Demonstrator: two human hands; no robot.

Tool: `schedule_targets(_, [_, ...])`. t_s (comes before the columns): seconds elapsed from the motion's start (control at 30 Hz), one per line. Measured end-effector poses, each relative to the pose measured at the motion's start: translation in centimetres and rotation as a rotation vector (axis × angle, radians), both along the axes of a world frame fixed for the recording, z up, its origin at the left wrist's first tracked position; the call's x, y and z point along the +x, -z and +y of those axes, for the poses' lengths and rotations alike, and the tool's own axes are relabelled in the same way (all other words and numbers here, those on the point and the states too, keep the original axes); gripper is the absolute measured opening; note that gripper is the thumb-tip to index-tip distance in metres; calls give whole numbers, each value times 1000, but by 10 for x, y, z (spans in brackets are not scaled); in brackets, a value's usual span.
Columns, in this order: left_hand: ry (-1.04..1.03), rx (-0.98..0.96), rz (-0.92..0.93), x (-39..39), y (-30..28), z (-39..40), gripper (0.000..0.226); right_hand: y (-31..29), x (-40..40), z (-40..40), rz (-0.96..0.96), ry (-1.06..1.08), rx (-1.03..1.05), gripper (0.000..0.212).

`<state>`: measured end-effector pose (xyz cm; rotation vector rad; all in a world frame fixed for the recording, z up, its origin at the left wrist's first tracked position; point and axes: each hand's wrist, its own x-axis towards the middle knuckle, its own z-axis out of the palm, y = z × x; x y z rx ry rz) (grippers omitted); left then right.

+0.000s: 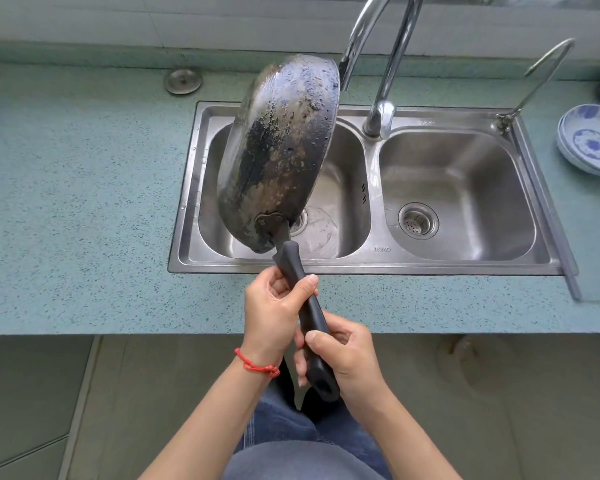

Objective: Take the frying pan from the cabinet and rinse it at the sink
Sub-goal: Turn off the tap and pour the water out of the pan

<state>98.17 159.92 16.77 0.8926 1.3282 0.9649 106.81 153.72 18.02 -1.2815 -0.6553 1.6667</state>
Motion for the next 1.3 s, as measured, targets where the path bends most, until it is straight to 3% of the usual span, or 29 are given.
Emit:
schedule_targets(0.6, [-91,29,82,-5,-11,0,16,-4,-7,5,236,-11,10,9])
schedule_targets(1.03, [-105,7,80,-7,-13,-2,14,-3,-7,4,260,-28,6,16])
schedule_targets(1.3, [-103,5,66,-8,-14,-1,14,0,-5,6,231,-53,27,10])
